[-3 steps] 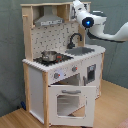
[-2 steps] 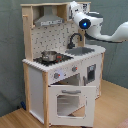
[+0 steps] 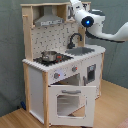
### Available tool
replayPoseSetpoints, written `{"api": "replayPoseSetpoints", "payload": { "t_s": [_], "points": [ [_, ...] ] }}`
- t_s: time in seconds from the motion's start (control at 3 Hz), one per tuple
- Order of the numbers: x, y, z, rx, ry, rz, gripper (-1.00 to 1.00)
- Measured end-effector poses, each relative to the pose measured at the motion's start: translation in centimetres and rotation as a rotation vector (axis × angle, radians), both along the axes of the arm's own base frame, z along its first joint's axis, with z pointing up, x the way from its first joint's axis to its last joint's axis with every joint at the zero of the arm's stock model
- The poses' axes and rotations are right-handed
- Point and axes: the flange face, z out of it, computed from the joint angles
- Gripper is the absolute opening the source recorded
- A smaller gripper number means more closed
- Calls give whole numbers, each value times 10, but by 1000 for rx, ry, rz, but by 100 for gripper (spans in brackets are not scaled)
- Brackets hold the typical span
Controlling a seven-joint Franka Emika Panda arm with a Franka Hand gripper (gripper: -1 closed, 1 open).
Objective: Play with the kitchen
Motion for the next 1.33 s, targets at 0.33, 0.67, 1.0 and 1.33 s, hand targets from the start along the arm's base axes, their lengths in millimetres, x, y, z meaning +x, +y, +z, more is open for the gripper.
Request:
{"api": "replayPoseSetpoints", "payload": {
  "t_s": [0.33, 0.67, 1.0, 1.33],
  "points": [
    [-8, 8, 0, 2, 0, 7, 100],
    [-39, 37, 1, 23, -9, 31, 100],
    [-77, 71, -2, 48, -46, 68, 100],
    [-119, 104, -15, 31, -75, 108, 100]
  ]
}}
